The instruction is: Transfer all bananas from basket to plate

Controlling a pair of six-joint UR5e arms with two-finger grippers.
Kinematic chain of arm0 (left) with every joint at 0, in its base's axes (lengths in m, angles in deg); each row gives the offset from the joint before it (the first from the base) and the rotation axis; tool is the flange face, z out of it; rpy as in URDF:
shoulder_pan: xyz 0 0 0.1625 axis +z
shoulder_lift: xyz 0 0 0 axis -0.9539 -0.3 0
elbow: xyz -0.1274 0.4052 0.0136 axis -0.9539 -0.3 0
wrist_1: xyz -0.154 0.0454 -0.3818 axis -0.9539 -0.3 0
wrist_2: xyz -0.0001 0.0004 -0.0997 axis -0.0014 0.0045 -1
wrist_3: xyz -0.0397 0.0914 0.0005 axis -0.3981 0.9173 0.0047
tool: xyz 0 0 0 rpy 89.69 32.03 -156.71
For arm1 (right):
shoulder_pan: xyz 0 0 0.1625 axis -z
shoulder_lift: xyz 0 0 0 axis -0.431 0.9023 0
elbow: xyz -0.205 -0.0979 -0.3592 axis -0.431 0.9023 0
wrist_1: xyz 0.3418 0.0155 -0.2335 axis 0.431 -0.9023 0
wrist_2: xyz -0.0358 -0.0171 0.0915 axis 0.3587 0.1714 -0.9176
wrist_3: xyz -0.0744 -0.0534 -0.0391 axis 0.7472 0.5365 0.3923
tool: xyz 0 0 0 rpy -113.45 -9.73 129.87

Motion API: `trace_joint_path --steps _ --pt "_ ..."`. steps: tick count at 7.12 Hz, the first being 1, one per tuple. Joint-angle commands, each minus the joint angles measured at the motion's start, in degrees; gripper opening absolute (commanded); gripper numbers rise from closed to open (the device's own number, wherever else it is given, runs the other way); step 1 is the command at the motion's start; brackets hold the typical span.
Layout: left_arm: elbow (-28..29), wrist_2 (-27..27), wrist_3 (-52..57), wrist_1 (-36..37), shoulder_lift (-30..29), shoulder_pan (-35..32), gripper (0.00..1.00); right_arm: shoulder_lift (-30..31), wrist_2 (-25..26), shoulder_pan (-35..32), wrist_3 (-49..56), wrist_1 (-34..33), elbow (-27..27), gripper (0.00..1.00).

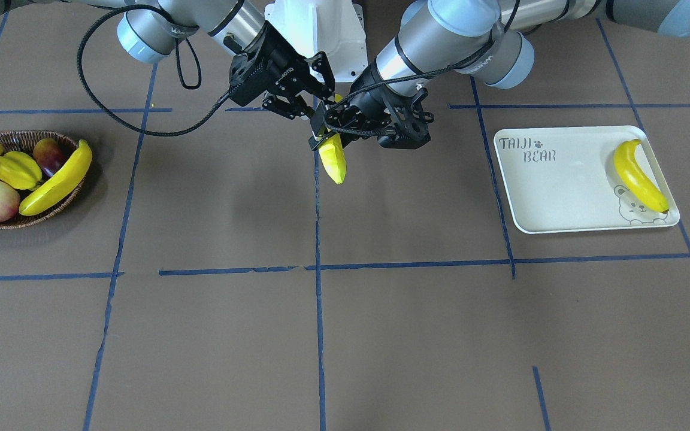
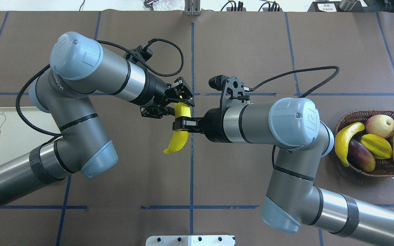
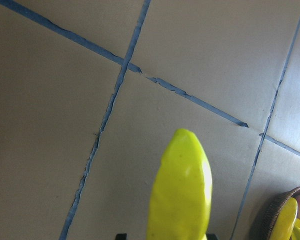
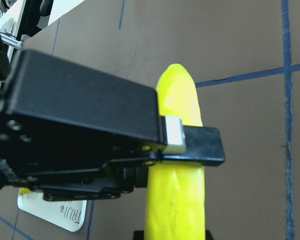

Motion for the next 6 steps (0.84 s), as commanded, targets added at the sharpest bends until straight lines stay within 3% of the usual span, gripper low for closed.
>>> trace_joint_path --steps 1,3,4,5,6 --pt "0.04 0.00 -1.40 -1.00 -0.20 0.00 0.59 -0.01 0.00 0.00 0.00 0.00 0.09 0.16" --pt "0.04 0.00 -1.41 -0.92 -0.12 0.00 0.18 -0.01 0.00 0.00 0.00 0.00 0.00 0.20" --pt "-0.04 0.00 -1.41 -1.01 -0.03 0.00 0.01 -0.01 0.00 0.00 -1.05 0.00 0.00 0.52" --pt "-0.13 -0.09 -1.50 -1.01 0.06 -0.08 0.00 -1.14 0.17 -0.17 -2.19 0.00 0.00 1.00" --pt "-0.74 -0.09 -1.67 -1.01 0.32 -0.35 0.00 -1.42 0.18 -0.61 -2.11 -0.43 0.00 1.00"
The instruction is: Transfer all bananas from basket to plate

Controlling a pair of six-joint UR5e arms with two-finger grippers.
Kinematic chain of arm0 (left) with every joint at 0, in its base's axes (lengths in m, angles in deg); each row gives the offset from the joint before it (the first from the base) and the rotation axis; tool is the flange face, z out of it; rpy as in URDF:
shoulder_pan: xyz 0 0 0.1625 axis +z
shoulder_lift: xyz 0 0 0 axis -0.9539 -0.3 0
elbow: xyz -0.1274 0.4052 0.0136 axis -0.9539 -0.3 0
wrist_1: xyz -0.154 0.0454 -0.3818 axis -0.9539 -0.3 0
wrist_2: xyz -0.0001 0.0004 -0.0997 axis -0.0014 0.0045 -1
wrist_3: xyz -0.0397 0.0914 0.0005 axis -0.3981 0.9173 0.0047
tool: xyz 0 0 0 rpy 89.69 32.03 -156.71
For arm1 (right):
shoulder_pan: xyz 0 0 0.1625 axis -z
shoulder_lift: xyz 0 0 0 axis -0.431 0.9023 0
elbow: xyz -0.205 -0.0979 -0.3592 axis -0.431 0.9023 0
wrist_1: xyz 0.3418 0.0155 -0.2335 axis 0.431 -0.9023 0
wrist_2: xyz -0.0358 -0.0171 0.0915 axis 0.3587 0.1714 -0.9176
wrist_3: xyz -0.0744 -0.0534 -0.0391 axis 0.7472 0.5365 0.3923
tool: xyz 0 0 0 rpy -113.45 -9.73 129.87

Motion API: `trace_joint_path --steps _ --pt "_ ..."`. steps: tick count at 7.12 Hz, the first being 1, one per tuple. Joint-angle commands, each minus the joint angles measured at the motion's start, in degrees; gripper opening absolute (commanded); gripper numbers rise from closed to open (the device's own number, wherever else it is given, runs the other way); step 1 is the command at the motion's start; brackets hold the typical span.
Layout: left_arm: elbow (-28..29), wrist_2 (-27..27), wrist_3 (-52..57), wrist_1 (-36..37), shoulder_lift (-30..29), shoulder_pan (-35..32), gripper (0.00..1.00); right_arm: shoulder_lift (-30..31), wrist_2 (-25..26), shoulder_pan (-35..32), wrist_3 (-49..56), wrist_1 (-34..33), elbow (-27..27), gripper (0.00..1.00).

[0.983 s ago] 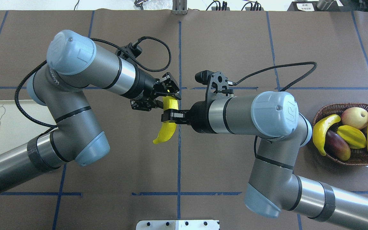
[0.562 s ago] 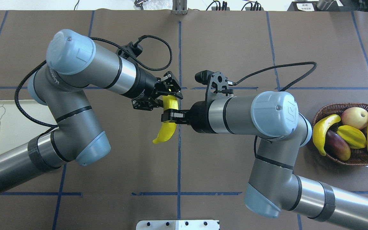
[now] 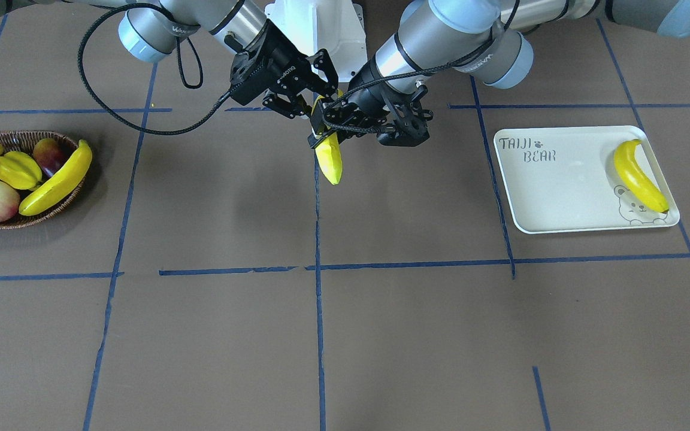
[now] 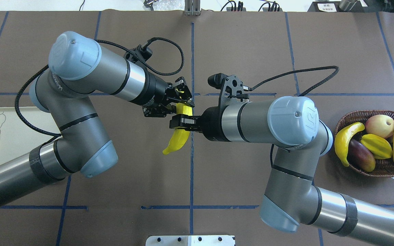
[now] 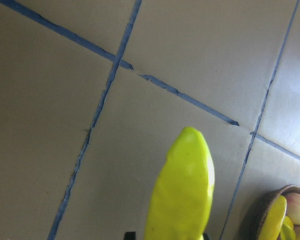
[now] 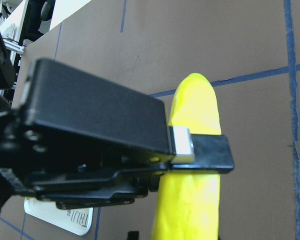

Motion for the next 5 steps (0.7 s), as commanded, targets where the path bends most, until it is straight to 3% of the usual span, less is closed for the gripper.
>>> trace_joint_path --steps 1,3,5 --pt "-1.02 -0.03 0.01 -0.01 0.60 -0.84 0.00 -0.53 -0.38 -1.33 -0.41 -0.86 -0.17 1.00" --pt "-2.07 -0.64 0.28 -0.10 4.27 -4.08 0.00 -0.45 -1.43 -4.40 0.03 -5.85 -0.18 1.00" --pt "-2.43 -0.56 0.37 0.51 6.74 -6.72 0.00 -0.36 -9.58 -9.49 0.29 -10.24 -0.26 1.00"
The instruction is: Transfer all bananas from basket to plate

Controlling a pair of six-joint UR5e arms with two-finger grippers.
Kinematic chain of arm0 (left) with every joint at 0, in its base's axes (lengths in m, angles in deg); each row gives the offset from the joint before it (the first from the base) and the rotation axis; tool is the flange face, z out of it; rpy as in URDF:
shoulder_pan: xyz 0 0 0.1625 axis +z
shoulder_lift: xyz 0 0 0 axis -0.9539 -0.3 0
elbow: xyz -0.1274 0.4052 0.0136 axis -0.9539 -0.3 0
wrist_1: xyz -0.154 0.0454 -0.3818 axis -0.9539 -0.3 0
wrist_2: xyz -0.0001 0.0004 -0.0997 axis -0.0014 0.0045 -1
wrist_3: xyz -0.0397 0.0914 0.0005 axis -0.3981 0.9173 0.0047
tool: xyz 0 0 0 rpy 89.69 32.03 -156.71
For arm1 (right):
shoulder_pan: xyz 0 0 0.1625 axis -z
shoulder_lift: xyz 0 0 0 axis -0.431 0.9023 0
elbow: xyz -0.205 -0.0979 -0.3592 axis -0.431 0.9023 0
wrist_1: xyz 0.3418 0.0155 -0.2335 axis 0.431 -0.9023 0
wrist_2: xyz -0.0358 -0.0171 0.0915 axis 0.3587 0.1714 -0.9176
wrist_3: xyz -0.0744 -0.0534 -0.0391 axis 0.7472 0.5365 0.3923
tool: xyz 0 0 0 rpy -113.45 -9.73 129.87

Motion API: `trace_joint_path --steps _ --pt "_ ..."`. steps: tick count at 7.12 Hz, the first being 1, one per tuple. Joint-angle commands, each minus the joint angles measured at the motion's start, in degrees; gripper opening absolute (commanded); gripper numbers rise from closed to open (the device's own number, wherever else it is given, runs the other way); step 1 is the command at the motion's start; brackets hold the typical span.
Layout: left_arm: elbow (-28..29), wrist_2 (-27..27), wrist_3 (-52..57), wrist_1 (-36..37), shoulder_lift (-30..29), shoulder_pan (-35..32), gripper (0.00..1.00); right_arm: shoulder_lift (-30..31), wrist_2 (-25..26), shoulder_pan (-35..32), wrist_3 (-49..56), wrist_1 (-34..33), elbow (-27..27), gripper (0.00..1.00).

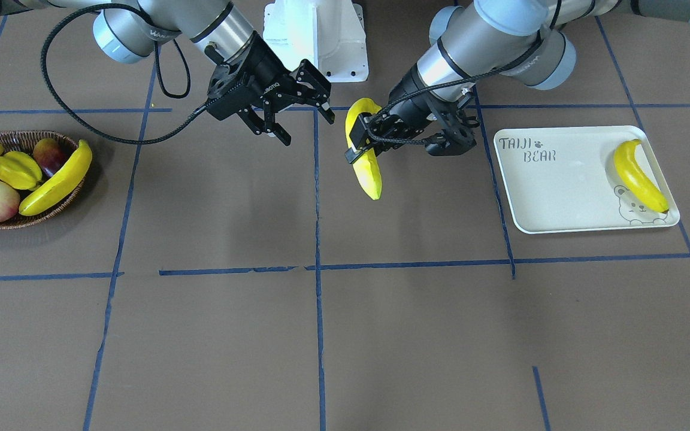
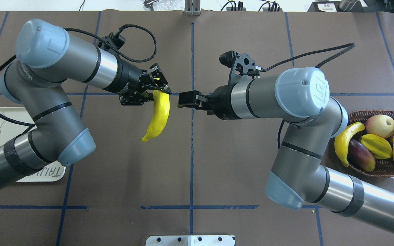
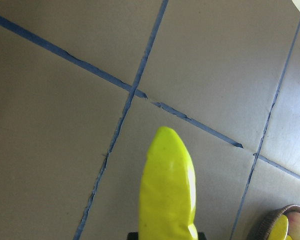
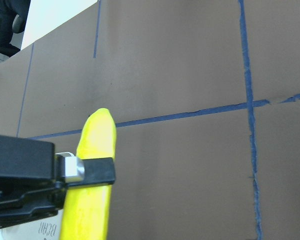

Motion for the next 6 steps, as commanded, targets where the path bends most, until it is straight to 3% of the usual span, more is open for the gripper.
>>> trace_joint_path --steps 1,3,4,5,6 --pt "-0.22 -0.06 0.01 0.55 4.84 -4.45 0.00 0.51 -8.60 -6.10 0.37 -5.45 -0.03 1.00" --pt "-1.97 0.12 0.36 2.91 13.71 -10.08 0.00 0.78 -11.71 -9.89 8.06 -17.53 -0.47 1.00" --pt "-3.37 0.29 0.80 8.93 16.36 -12.98 0.00 0.78 -12.59 -11.56 14.63 -25.43 -1.08 1.00" --pt "-4.86 0.64 4.55 14.04 19.52 -14.14 0.00 0.95 -13.20 -13.84 21.75 -33.43 -2.65 1.00" --pt "-5.92 0.90 11.72 14.52 25.99 -14.58 0.00 1.56 -13.38 -16.12 29.13 -40.21 -4.67 1.00"
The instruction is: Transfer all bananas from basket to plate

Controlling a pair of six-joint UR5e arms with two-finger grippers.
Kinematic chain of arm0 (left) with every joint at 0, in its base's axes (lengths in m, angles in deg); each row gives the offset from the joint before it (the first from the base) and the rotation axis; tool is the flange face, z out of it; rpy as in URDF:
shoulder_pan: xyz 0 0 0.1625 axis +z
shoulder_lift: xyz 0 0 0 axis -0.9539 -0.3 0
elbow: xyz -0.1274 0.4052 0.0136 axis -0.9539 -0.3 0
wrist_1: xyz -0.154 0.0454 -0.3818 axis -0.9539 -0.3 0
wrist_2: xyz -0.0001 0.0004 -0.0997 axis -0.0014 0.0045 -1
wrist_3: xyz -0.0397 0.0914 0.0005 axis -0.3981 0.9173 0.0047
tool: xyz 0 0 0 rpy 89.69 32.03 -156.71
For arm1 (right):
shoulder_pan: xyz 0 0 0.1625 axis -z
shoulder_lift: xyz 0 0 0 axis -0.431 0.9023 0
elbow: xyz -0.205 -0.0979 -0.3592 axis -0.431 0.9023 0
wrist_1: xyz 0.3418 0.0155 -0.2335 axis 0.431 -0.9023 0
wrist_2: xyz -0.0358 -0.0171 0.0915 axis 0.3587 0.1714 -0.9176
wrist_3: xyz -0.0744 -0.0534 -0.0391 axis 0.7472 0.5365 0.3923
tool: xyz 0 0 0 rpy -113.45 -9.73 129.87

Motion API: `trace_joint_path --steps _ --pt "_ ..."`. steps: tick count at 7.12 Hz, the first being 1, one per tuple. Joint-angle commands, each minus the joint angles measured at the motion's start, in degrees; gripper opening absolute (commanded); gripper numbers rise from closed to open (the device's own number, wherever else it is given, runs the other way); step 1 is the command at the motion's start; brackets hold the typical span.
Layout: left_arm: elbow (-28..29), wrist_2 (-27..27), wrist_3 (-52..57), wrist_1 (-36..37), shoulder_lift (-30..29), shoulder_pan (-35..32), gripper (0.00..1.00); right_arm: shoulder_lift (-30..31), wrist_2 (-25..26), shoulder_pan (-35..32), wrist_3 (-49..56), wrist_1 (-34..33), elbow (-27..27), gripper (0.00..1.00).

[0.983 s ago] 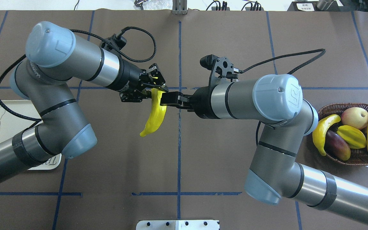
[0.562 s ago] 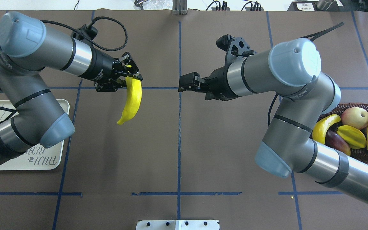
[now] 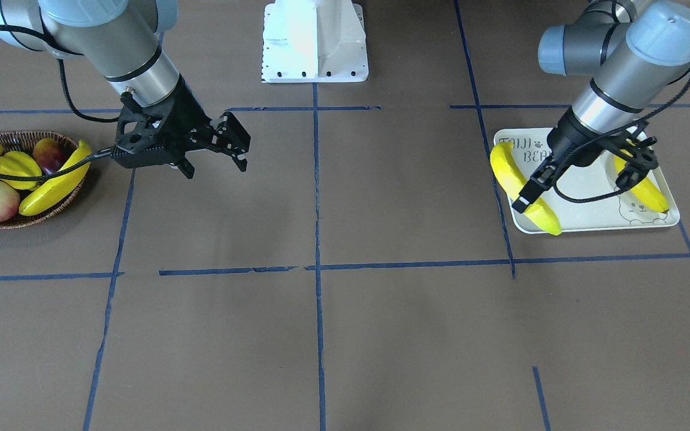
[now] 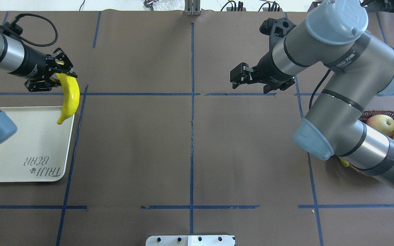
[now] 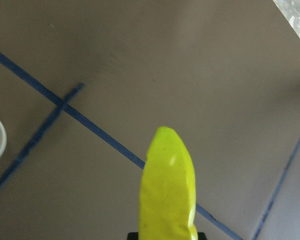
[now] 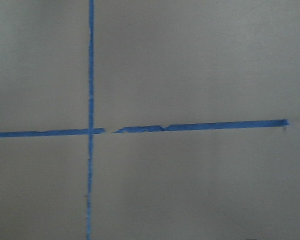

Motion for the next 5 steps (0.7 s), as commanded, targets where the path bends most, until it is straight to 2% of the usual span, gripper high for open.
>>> trace_joint_path --steps 1,3,5 --pt "-0.67 0.33 12.81 2.62 10.72 -1.66 0.00 1.24 -0.85 -5.39 16.16 -13.01 -2.86 1.00" --pt "1.78 0.33 23.11 2.09 16.10 -1.67 0.00 5.27 -1.29 -9.70 26.38 -14.28 -2.86 1.00" --pt "6.25 1.29 28.50 0.70 15.60 -1.67 0.00 6.52 -3.57 -11.82 29.51 -14.19 -2.78 1.00"
